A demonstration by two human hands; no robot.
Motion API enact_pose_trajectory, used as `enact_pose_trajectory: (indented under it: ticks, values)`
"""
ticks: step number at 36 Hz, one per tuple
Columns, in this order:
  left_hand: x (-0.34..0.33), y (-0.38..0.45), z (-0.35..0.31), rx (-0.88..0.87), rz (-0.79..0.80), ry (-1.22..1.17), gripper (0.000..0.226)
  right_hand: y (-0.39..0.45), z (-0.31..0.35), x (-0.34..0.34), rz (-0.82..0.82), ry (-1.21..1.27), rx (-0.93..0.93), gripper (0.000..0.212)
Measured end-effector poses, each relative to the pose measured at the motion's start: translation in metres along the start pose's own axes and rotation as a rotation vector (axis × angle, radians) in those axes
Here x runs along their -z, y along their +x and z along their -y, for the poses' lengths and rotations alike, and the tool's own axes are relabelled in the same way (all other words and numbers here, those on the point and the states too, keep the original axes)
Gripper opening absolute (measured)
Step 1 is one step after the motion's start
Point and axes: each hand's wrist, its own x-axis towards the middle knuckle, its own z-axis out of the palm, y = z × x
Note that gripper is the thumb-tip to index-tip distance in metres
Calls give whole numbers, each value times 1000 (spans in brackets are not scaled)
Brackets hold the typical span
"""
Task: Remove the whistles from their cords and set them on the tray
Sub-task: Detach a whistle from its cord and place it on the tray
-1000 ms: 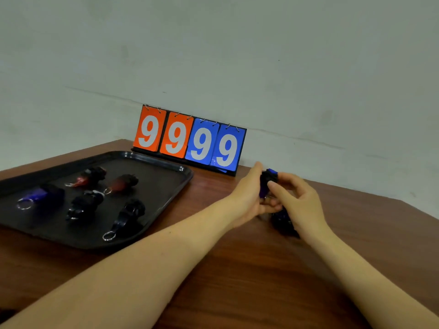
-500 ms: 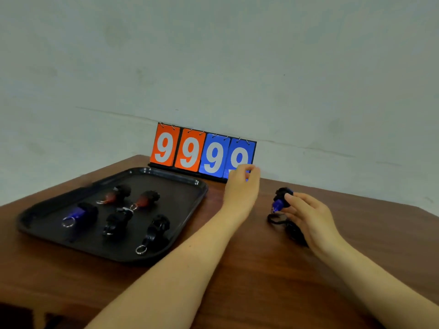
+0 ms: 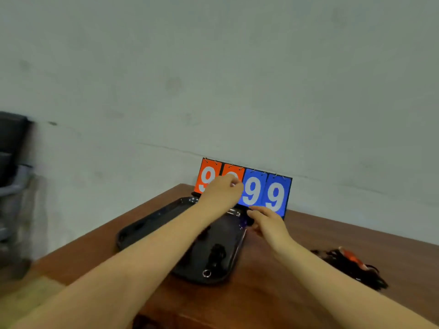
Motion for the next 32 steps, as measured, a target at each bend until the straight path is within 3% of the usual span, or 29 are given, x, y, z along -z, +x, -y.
enact_pose_trajectory:
  ticks: [7, 12, 23, 26, 32]
  values:
    - [93, -38, 115, 238, -49, 352, 25, 1, -9, -52, 9, -224, -5, 22]
    - [115, -66, 169, 422, -56, 327, 33, 1, -23, -57, 2, -461, -44, 21]
    - [111, -68, 186, 333, -35, 259, 34, 3, -43, -56, 2, -391, 26, 12]
    - [110, -71, 182, 304, -50, 269, 32, 0, -42, -56, -18, -374, 66, 26]
    - [102, -83, 158, 29, -188, 358, 21, -27, -31, -39, -125, -423, 147, 34]
